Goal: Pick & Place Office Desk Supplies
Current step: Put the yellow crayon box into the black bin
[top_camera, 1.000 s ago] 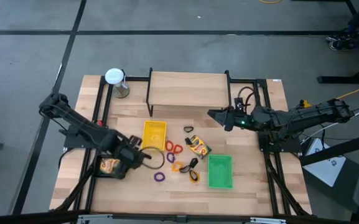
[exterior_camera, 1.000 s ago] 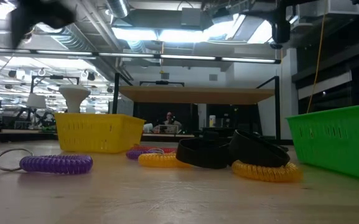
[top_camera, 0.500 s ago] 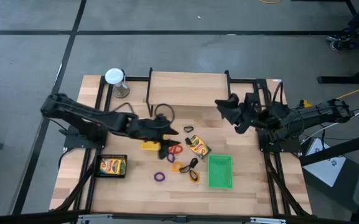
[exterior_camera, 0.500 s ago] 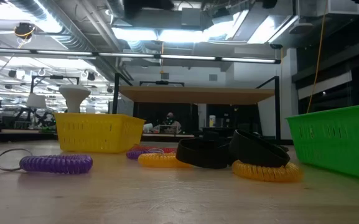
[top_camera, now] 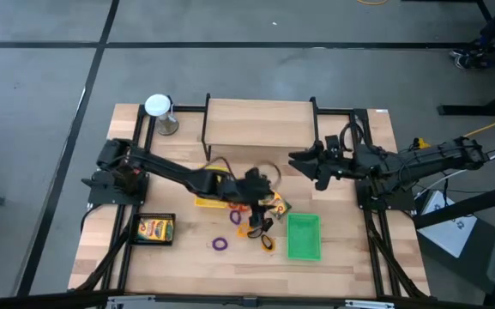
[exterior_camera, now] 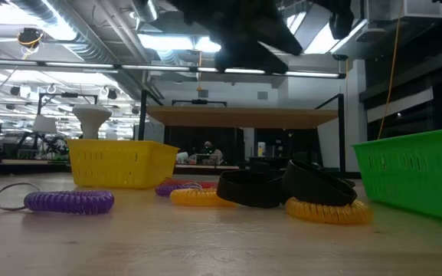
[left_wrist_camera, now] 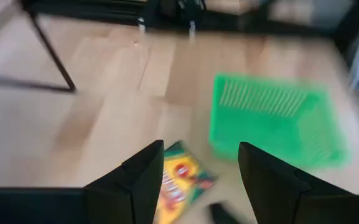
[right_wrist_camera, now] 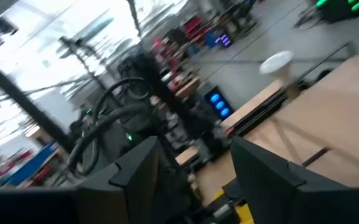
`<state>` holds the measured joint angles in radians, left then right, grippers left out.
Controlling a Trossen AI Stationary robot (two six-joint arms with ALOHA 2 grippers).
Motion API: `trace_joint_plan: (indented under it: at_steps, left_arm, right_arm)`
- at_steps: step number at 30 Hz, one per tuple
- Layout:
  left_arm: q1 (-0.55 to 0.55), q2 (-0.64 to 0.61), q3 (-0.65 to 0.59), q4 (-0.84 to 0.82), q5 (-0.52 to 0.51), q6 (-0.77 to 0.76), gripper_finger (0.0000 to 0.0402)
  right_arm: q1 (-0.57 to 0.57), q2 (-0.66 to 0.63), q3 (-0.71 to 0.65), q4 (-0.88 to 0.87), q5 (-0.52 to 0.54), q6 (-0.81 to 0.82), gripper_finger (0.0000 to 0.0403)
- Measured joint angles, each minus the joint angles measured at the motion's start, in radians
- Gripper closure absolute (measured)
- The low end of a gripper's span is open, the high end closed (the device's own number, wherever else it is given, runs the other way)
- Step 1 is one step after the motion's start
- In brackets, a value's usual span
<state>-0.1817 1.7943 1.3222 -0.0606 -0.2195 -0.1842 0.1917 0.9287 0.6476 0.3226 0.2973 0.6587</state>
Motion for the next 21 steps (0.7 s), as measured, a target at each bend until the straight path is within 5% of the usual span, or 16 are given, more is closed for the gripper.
trace_joint_plan:
  at_steps: [9, 15, 21]
  left_arm:
    - [-0.047, 0.145, 0.17, -0.209, -0.107, 0.459, 0.0196]
    - [-0.054, 0.215, 0.186, -0.183, -0.188, 0.526, 0.0196]
    - [-0.054, 0.273, 0.185, -0.186, -0.125, 0.531, 0.0196]
  right_arm:
    - [-0.001, -0.037, 0.001, 0.006, -0.081, -0.008, 0.0197]
    - [-0.001, -0.075, 0.0, 0.003, -0.081, -0.015, 0.0197]
    - [-0.001, -0.09, 0.0, 0.003, -0.081, -0.015, 0.0197]
